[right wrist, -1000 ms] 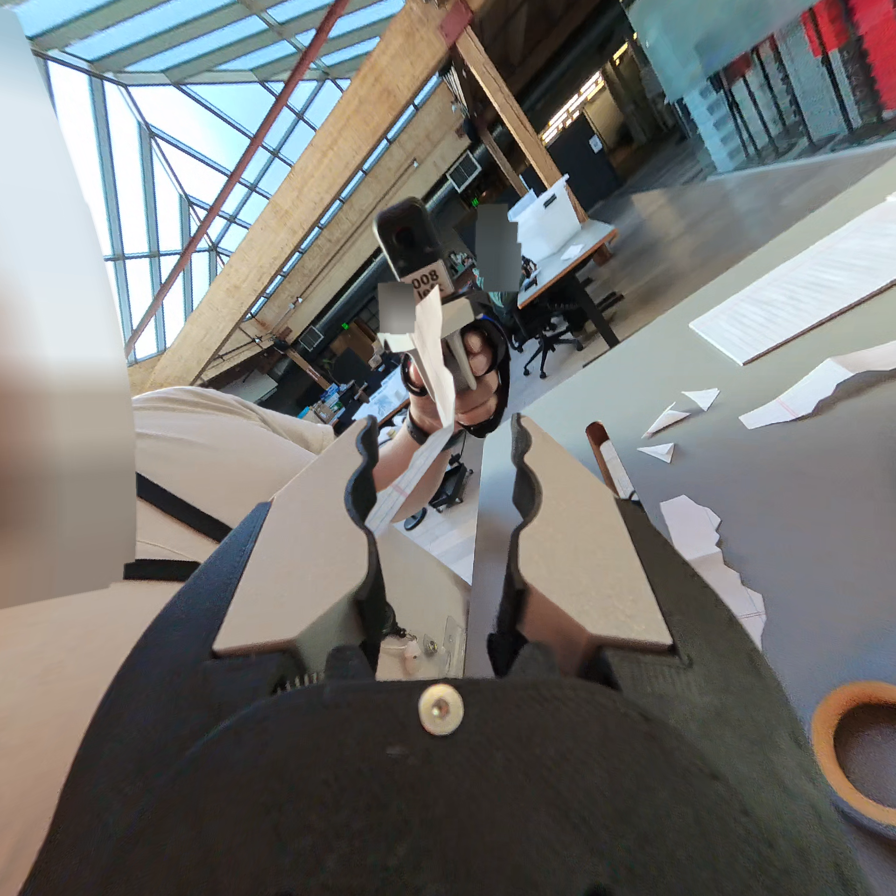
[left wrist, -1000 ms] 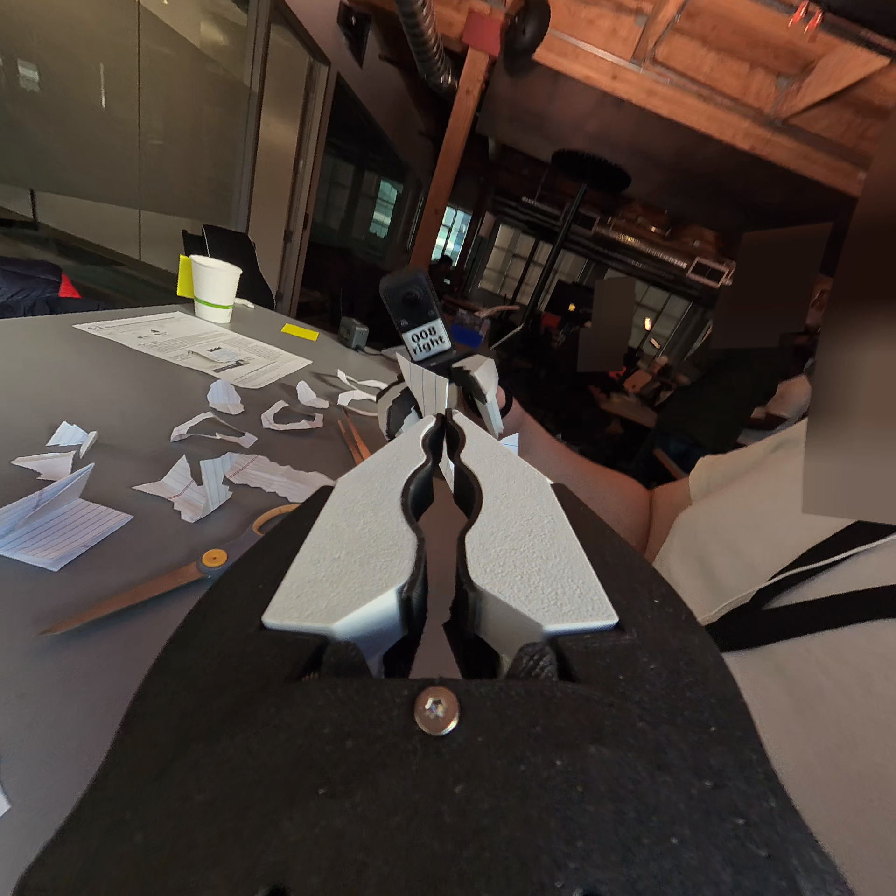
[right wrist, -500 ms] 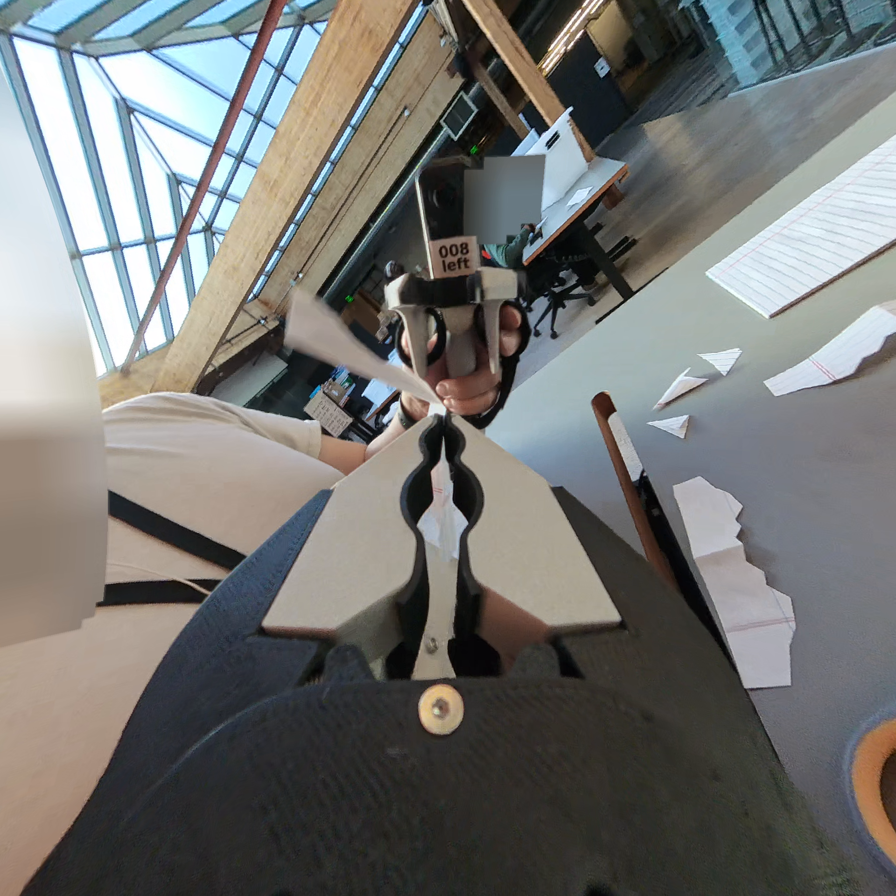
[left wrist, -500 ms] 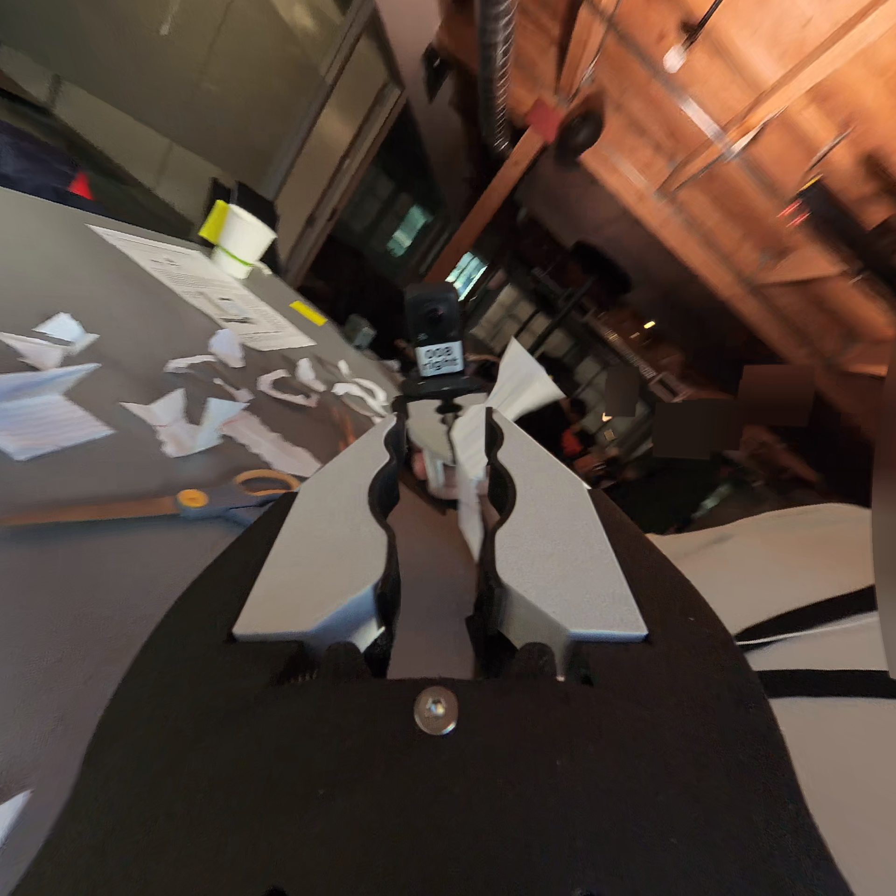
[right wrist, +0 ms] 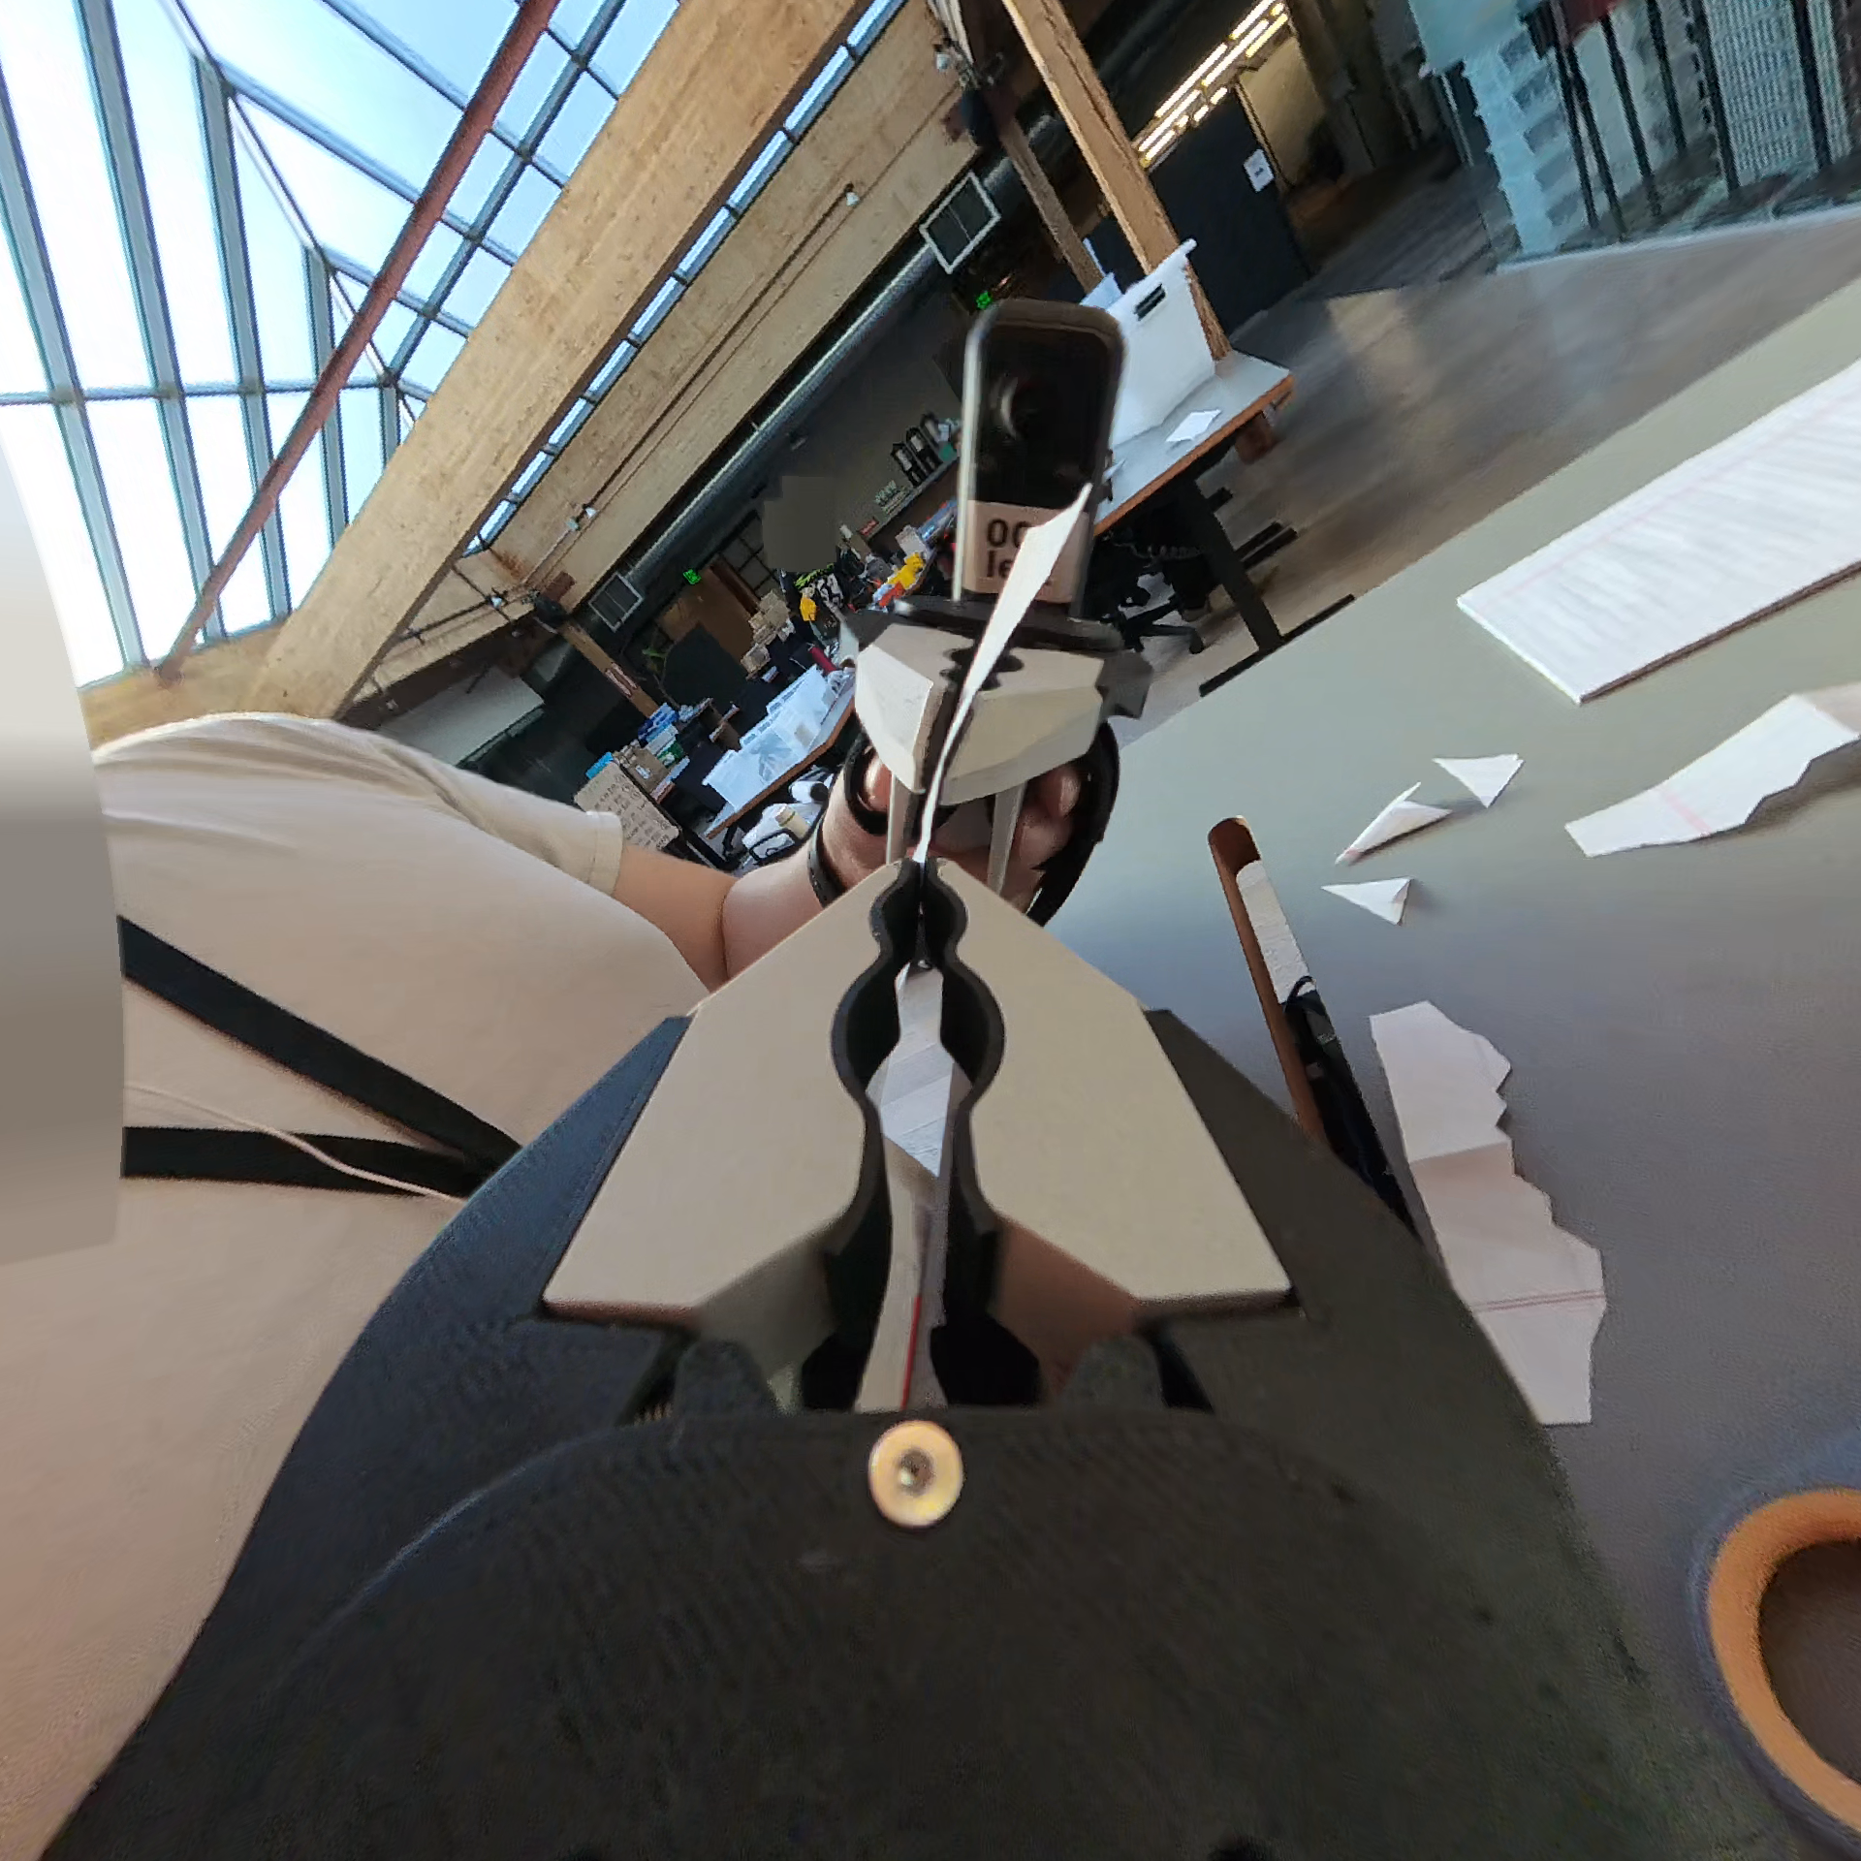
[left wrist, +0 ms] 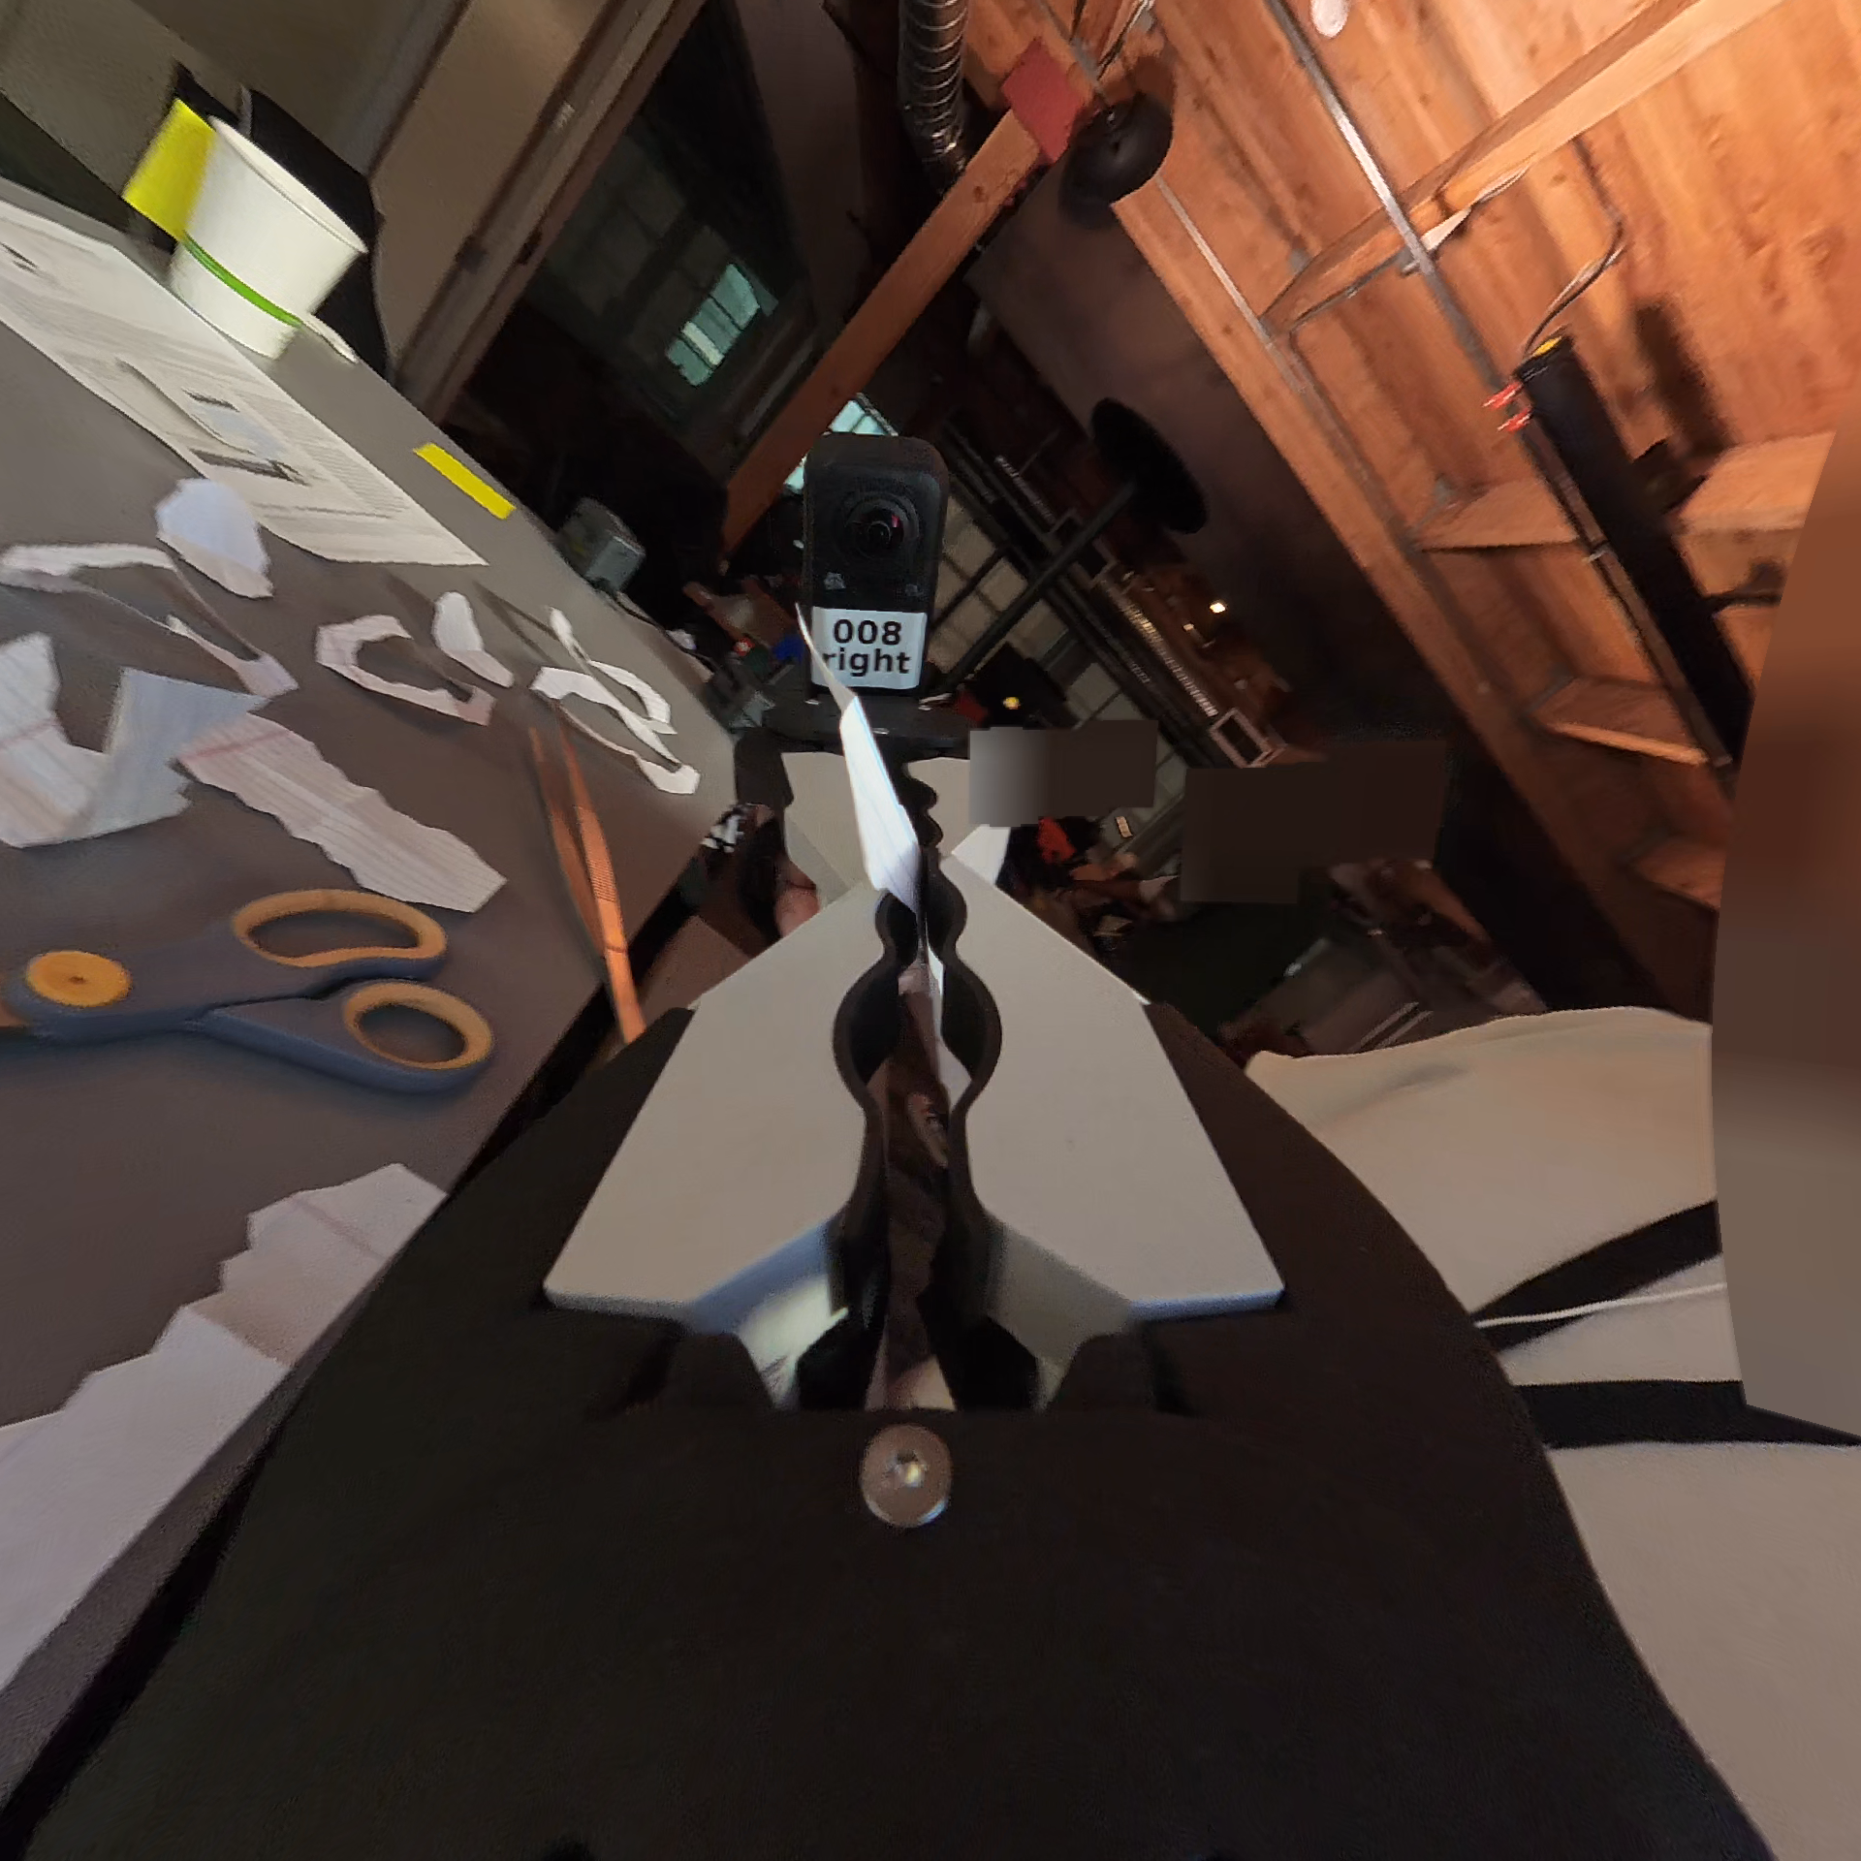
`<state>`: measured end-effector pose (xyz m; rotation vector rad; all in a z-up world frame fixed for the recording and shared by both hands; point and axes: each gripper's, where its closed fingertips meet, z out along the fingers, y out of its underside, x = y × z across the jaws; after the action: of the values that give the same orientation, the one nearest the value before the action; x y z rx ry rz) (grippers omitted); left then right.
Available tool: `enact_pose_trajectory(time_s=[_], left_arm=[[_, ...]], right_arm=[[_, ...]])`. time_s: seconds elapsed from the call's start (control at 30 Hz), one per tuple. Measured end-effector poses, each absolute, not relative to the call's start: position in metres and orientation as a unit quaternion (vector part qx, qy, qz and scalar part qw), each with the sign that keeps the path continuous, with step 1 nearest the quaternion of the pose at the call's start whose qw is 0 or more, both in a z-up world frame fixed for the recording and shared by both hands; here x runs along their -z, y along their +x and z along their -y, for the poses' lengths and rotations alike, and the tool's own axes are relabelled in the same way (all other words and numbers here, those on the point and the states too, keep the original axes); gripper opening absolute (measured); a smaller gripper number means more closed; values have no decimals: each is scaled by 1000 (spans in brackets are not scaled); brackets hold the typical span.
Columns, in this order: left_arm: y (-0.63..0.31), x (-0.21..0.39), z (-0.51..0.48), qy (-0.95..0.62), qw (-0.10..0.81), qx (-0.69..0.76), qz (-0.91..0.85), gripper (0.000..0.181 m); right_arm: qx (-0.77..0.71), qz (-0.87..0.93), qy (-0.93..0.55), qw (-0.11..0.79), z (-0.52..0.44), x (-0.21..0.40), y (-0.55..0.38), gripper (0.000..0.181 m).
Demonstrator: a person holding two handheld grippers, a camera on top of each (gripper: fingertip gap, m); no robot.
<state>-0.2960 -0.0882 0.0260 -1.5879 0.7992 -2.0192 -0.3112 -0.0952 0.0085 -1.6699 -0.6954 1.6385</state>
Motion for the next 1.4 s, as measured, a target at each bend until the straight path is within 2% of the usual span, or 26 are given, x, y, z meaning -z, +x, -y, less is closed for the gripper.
enact_pose_trajectory(time_s=[0.1,0.23,0.33,0.43,0.53,0.63,0.73,0.8,0.93,1.1,1.17,1.27,1.4], left_arm=[[-296,-38,107,-532,122,798,-256,0],[-299,-40,103,-507,105,827,-218,0],[-316,-31,78,-538,159,805,-193,31],[-358,-19,48,-588,261,743,-185,34],[-409,-14,36,-619,325,690,-187,34],[-456,-9,35,-638,364,653,-184,34],[-493,-4,38,-645,381,638,-179,32],[-513,-2,41,-645,381,639,-177,32],[-547,4,45,-646,380,637,-178,32],[-574,13,43,-656,364,637,-178,32],[-580,14,41,-657,361,637,-182,32],[-582,13,40,-654,358,640,-187,32],[-580,13,39,-653,341,648,-195,33]], right_arm=[[-633,317,-598,376,108,-17,-311,0],[-659,326,-559,384,118,-27,-310,0],[-614,299,-612,399,93,-10,-306,0],[-433,264,-732,455,36,28,-285,0],[-229,310,-787,481,1,53,-277,0],[-29,431,-751,500,-21,73,-293,0],[176,547,-686,447,-38,111,-301,0],[230,591,-644,427,-38,126,-315,0],[223,608,-660,382,-24,150,-327,0],[159,582,-718,347,-17,157,-332,10],[136,545,-757,333,-20,153,-324,20],[37,515,-795,319,-10,149,-324,33],[-82,443,-822,347,-2,128,-325,30]])
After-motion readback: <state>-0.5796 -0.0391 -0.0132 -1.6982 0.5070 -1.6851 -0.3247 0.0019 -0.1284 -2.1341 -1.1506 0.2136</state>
